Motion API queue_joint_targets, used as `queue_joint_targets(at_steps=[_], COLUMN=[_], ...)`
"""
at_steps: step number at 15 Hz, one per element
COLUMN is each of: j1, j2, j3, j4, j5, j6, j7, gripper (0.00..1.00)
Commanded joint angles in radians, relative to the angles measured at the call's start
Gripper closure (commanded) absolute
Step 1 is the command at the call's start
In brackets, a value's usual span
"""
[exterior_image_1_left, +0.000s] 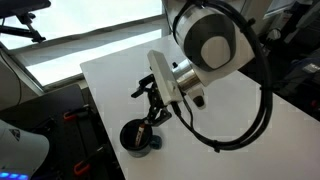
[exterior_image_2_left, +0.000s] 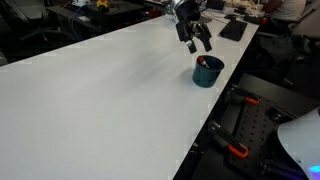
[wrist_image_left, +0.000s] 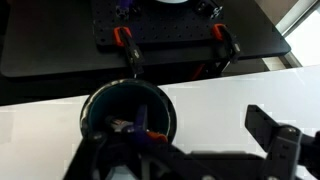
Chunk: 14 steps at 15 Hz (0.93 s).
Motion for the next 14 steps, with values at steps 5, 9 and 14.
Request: queue_joint_targets(at_steps=[5,9,14], j1=[-0.013,-0.025,-0.049], j2=[0.016,0.045,0.075], j3=[0.011,0.006,0.002], j4=[0.009,0.029,0.046], j5=[-0.005,-0.002,-0.002], j6=[0.003,-0.003,-0.002], j7=[0.013,0.012,0.009], gripper=[0.00,0.00,0.00])
